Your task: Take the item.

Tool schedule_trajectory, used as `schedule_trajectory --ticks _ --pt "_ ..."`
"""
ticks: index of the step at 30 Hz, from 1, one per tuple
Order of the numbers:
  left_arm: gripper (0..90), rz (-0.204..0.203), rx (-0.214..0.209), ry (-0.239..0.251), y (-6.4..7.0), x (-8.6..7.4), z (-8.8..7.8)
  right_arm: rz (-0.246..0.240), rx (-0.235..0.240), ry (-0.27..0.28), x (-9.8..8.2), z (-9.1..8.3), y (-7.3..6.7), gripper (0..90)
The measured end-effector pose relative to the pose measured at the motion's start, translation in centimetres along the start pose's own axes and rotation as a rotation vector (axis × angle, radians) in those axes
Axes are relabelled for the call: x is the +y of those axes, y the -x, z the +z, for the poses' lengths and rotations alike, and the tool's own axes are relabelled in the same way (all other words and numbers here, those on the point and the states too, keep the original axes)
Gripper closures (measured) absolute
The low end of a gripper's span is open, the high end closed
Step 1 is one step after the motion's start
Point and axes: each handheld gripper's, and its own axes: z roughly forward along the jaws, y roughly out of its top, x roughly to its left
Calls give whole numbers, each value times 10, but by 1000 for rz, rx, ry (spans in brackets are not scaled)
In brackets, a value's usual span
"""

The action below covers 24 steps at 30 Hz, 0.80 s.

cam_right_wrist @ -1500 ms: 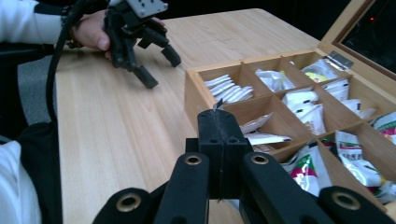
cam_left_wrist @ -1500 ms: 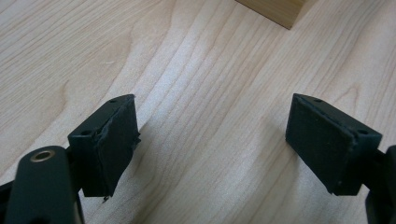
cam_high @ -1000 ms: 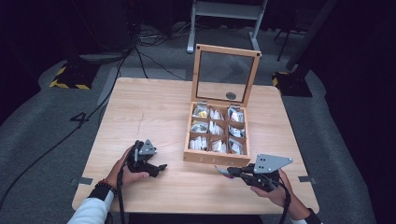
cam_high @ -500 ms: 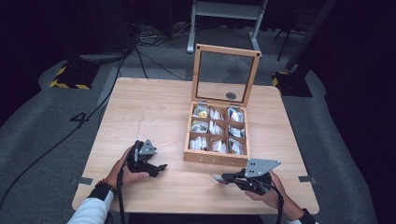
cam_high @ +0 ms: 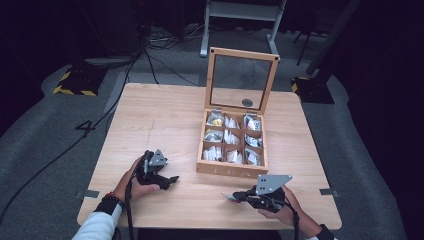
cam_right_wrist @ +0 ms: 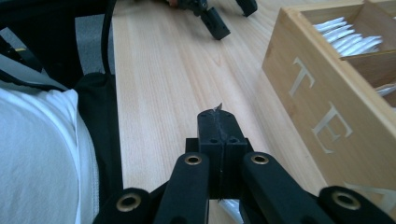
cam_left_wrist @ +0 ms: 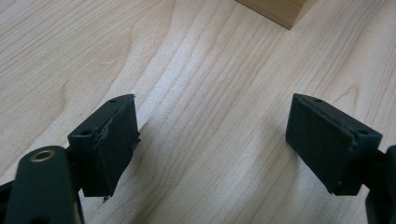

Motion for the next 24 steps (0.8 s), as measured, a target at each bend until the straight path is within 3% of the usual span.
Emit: schedule_trajectory --ticks 24 --pt "175 0 0 0 0 0 0 8 36 -66 -13 15 -5 900"
